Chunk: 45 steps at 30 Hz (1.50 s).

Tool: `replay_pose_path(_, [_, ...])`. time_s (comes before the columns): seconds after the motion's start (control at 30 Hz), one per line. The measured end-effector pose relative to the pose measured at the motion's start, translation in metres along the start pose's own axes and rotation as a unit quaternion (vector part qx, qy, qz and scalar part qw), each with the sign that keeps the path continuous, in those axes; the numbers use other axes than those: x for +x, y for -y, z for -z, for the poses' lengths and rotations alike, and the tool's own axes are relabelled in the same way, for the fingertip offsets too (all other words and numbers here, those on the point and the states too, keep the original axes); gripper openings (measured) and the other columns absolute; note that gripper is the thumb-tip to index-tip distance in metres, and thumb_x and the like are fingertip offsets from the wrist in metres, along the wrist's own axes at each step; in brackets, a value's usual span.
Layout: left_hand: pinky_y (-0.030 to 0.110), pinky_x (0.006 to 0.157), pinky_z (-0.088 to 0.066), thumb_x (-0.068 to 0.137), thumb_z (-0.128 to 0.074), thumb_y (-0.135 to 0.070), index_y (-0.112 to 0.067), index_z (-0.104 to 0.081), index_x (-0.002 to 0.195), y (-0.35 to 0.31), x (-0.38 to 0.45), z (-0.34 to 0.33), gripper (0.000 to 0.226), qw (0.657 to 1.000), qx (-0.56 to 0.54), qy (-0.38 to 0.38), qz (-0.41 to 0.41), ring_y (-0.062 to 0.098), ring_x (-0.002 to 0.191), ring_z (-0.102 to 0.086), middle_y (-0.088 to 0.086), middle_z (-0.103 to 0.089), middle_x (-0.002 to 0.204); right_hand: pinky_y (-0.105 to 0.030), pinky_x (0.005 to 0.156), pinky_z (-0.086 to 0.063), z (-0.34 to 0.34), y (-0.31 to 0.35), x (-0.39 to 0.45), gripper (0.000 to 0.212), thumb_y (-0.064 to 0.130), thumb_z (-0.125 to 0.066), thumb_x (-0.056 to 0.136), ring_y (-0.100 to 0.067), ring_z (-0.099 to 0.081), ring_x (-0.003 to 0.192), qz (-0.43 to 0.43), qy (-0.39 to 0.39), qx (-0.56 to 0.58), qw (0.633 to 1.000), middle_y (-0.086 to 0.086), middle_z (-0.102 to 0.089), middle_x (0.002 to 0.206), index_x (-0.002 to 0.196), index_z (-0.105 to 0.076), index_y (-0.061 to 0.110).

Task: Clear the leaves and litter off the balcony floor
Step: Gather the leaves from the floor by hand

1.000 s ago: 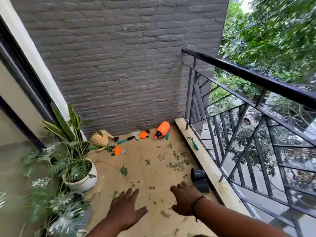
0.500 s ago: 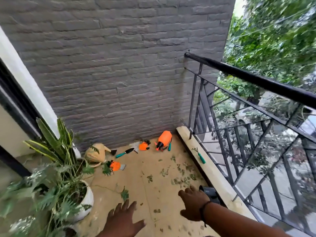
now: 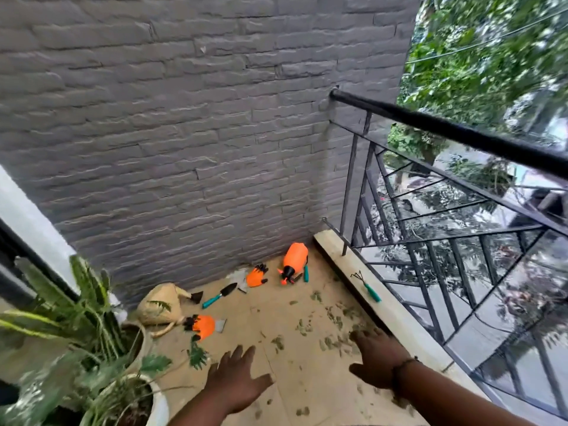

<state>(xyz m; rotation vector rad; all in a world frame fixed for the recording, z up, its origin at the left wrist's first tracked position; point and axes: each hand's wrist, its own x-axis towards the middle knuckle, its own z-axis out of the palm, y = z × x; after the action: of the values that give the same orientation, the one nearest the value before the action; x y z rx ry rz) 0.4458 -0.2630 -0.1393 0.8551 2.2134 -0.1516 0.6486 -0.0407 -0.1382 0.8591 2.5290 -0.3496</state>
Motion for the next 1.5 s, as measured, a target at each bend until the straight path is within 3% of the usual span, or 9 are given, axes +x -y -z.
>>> replay_pose_path(0.37, [0.046,0.122,-0.009,0.084,-0.036,-0.082,-0.032,-0.005,0.158,-0.043,0.120,0.090,0.095,0.999,0.046,-0.005,-0.016,0.025,0.153,-0.003,-0.002,0.000,0.166,-0.040,0.104,-0.043,0.036,-0.035,0.143,0.065,0.053,-0.055,0.089,-0.029,-0.040,0.134,-0.029,0.018,0.058,0.998,-0.007,-0.045,0.143,0.143,-0.035,0.024])
replay_pose_path(0.4, [0.046,0.121,-0.009,0.078,-0.031,-0.088,-0.032,-0.005,0.158,-0.048,0.128,0.100,0.101,0.999,0.048,-0.003,-0.016,0.025,0.153,-0.002,-0.002,0.000,0.166,-0.041,0.106,-0.041,0.042,-0.037,0.160,0.065,0.053,-0.056,0.089,-0.030,-0.039,0.135,-0.023,0.019,0.052,0.998,-0.008,-0.045,0.144,0.143,-0.036,0.023])
replay_pose_path(0.5, [0.046,0.121,-0.009,0.030,-0.002,-0.105,-0.033,-0.004,0.158,-0.063,0.161,0.130,0.147,0.998,0.067,0.015,-0.013,0.025,0.153,-0.002,-0.003,0.001,0.166,-0.042,0.106,-0.041,0.062,-0.049,0.214,0.064,0.050,-0.056,0.091,-0.030,-0.042,0.132,-0.009,0.030,0.041,0.999,-0.009,-0.047,0.141,0.144,-0.035,0.021])
replay_pose_path(0.53, [0.046,0.121,-0.010,0.032,-0.003,-0.104,-0.033,-0.003,0.158,-0.068,0.170,0.138,0.145,0.997,0.075,0.023,-0.008,0.025,0.153,-0.002,-0.003,0.002,0.166,-0.042,0.105,-0.041,0.068,-0.053,0.227,0.064,0.050,-0.056,0.091,-0.030,-0.042,0.131,-0.004,0.031,0.039,0.999,-0.009,-0.047,0.140,0.144,-0.035,0.021])
replay_pose_path(0.6, [0.044,0.121,-0.009,0.068,-0.021,-0.096,-0.032,-0.003,0.158,-0.077,0.188,0.149,0.112,0.995,0.095,0.031,-0.004,0.025,0.153,-0.002,-0.002,0.002,0.166,-0.041,0.104,-0.041,0.082,-0.061,0.248,0.063,0.049,-0.056,0.091,-0.031,-0.041,0.131,0.004,0.029,0.042,0.999,-0.010,-0.047,0.140,0.143,-0.036,0.019])
replay_pose_path(0.67, [0.044,0.121,-0.009,0.088,-0.034,-0.078,-0.031,-0.003,0.158,-0.086,0.209,0.158,0.091,0.992,0.120,0.035,-0.012,0.025,0.153,-0.003,-0.001,0.001,0.167,-0.040,0.103,-0.042,0.088,-0.073,0.268,0.064,0.049,-0.057,0.091,-0.031,-0.041,0.131,0.001,0.033,0.061,0.998,-0.010,-0.047,0.139,0.143,-0.037,0.019])
replay_pose_path(1.0, [0.045,0.122,-0.008,0.089,-0.039,-0.074,-0.031,-0.005,0.158,-0.098,0.281,0.190,0.088,0.979,0.175,0.081,-0.060,0.024,0.153,-0.002,-0.002,0.001,0.167,-0.038,0.108,-0.037,0.080,-0.117,0.298,0.069,0.052,-0.057,0.090,-0.027,-0.033,0.140,-0.090,0.087,0.112,0.986,-0.007,-0.032,0.155,0.148,-0.031,0.024])
replay_pose_path(1.23, [0.043,0.123,-0.006,0.089,-0.038,-0.074,-0.029,-0.005,0.159,-0.090,0.342,0.234,0.089,0.975,0.188,0.072,-0.099,0.024,0.153,0.000,0.001,0.002,0.166,-0.037,0.104,-0.040,0.114,-0.121,0.314,0.066,0.052,-0.056,0.090,-0.027,-0.039,0.134,-0.147,0.055,0.079,0.984,-0.006,-0.042,0.147,0.145,-0.033,0.025])
replay_pose_path(1.5, [0.044,0.120,-0.014,0.091,-0.041,-0.071,-0.028,-0.010,0.158,-0.062,0.433,0.300,0.086,0.966,0.187,0.042,-0.172,0.025,0.152,-0.007,0.005,-0.005,0.166,-0.033,0.100,-0.042,0.125,-0.060,0.333,0.068,0.060,-0.054,0.087,-0.025,-0.044,0.129,-0.257,0.047,0.148,0.954,-0.003,-0.047,0.140,0.143,-0.034,0.028])
